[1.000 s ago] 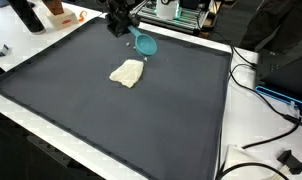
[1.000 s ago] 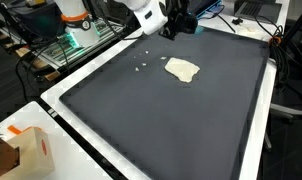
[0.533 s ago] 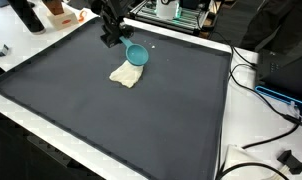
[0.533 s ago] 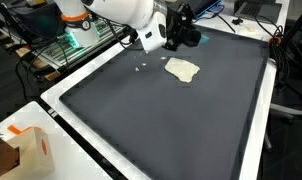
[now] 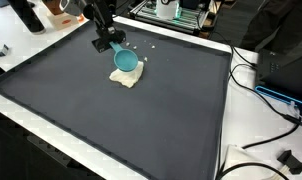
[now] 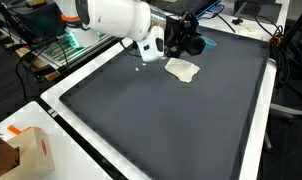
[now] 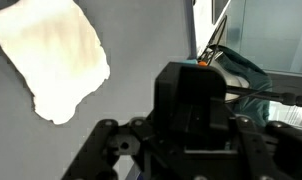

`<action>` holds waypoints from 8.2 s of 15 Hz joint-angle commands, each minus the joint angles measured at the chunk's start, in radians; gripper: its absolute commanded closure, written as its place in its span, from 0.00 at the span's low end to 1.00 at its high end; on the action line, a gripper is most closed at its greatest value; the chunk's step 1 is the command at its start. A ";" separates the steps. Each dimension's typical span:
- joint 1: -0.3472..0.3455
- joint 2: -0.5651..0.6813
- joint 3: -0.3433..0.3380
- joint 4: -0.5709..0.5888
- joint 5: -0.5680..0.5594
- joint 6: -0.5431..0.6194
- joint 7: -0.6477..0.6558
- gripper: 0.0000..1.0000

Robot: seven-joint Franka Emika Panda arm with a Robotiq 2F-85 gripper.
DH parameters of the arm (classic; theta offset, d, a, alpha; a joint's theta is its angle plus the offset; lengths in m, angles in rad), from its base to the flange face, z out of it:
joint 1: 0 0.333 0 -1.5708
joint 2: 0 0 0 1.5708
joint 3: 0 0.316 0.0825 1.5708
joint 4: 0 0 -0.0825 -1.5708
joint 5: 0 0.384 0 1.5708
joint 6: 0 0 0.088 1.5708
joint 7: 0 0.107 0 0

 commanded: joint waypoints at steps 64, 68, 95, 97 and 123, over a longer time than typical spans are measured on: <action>0.078 -0.363 0.111 -0.110 -1.561 0.240 1.066 0.49; 0.078 -0.363 0.111 -0.110 -1.561 0.239 1.066 0.74; 0.341 0.241 0.144 0.558 -2.118 -0.718 1.873 0.74; 0.347 0.268 0.147 0.576 -2.144 -0.713 1.830 0.74; 0.415 0.363 0.161 0.595 -2.338 -0.535 1.539 0.74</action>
